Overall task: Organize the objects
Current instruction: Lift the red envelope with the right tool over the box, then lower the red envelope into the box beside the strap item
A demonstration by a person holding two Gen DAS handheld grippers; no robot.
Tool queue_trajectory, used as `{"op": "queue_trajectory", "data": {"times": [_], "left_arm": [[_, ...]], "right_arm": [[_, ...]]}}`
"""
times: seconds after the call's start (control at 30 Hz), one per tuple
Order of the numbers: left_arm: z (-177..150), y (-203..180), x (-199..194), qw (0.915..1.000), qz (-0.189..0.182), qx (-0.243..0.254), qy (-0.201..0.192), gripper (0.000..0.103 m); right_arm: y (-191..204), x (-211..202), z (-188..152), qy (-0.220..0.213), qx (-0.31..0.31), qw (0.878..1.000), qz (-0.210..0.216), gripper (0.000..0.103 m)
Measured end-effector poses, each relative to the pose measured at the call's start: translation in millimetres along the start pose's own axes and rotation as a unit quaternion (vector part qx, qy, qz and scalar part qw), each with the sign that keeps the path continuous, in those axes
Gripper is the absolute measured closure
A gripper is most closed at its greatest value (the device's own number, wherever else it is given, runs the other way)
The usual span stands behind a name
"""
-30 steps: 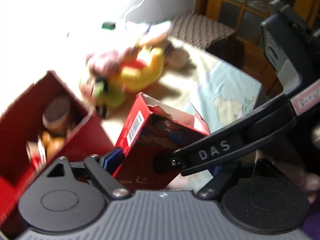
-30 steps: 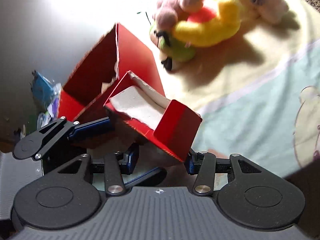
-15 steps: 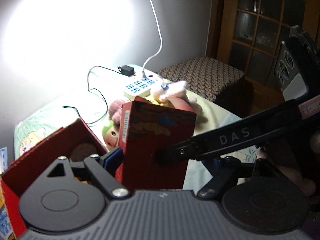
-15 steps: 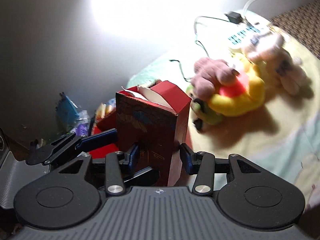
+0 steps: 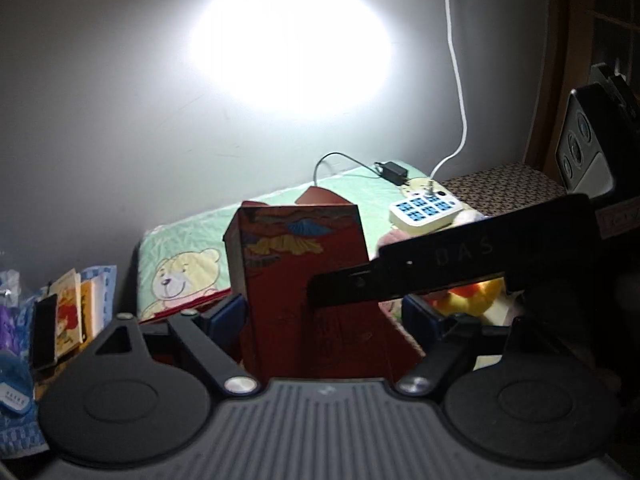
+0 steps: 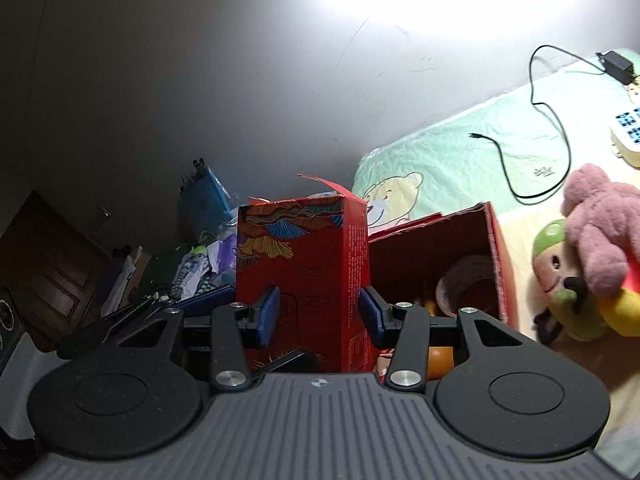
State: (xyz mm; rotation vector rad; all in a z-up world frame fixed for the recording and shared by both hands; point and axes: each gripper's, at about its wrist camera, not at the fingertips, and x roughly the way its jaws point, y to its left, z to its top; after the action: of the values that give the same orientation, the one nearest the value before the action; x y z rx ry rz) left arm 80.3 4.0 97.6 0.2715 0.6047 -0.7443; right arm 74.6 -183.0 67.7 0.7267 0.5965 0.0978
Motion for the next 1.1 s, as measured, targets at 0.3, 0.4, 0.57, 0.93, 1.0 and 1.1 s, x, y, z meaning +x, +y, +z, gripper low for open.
{"op": "queue_trajectory", "data": {"times": [0.3,0.4,0.57,0.93,1.0,1.1], "left_arm": [[-37.9,60.8,40.5,0.9944,0.05,-0.058,0.074,0.019],[-49.3,73.1,56.9,0.9909,0.059,-0.067,0.101,0.019],[-63.7,82.6,82.7,0.9848,0.063,-0.08,0.141,0.019],[-78.0,85.9,117.6,0.9736,0.079,-0.083,0.198,0.019],[-79.4,89.2,121.6,0.9715,0.084,-0.085,0.205,0.02],[-82.0,92.2,128.5,0.9685,0.089,-0.086,0.216,0.02]], "right_arm": [[-1.5,92.7,-5.7,0.1,0.026,0.995,0.008,0.056],[-6.2,115.5,-11.2,0.138,0.037,0.99,0.004,0.055],[-17.0,142.1,-17.0,0.186,0.052,0.981,-0.007,0.055],[-42.3,173.0,-21.7,0.241,0.093,0.966,-0.024,0.055],[-44.7,176.5,-22.8,0.246,0.108,0.963,-0.024,0.055],[-48.2,181.6,-24.5,0.253,0.121,0.96,-0.026,0.056]]}}
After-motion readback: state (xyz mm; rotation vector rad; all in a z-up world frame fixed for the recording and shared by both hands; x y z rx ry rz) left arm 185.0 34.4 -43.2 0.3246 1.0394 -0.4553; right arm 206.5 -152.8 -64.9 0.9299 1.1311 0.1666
